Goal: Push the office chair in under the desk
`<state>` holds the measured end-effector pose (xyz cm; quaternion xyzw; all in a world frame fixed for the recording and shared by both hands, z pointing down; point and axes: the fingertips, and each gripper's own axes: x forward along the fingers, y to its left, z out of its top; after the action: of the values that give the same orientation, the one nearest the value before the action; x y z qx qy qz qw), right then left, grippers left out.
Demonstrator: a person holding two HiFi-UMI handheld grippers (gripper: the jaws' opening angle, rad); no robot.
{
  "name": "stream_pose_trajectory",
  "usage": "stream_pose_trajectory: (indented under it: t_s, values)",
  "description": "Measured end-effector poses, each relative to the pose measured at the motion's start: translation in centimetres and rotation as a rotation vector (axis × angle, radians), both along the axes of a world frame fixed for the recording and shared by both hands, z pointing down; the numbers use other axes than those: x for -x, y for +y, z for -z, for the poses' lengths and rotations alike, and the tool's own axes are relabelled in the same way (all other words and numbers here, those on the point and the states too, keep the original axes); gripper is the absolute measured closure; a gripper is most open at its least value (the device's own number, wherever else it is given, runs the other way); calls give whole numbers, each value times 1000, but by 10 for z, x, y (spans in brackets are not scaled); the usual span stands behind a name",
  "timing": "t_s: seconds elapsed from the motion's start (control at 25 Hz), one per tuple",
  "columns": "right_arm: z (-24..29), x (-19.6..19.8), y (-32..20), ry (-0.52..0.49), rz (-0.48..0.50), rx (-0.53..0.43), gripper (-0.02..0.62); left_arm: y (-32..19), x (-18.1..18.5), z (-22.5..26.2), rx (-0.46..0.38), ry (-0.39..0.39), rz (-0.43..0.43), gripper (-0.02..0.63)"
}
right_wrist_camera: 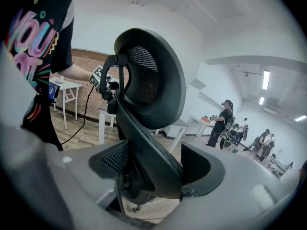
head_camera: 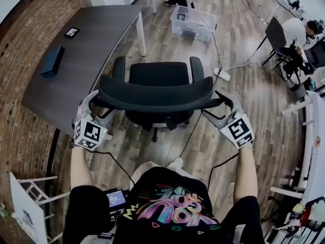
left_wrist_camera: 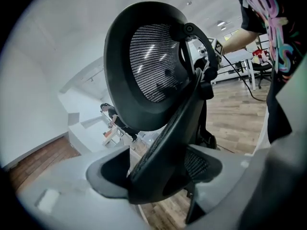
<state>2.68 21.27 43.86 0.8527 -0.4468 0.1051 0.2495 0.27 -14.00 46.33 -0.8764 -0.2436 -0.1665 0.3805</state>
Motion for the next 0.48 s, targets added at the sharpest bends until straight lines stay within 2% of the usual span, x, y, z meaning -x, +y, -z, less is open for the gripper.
stream_pose_trajectory:
  t_s: [0.24, 0.48]
  values:
    - [2, -47, 11, 2, 63, 3, 248, 13, -23, 1, 7, -1, 73, 253]
    - [5, -77, 26, 3, 118, -1, 249, 32, -35, 3, 8, -19, 119, 253]
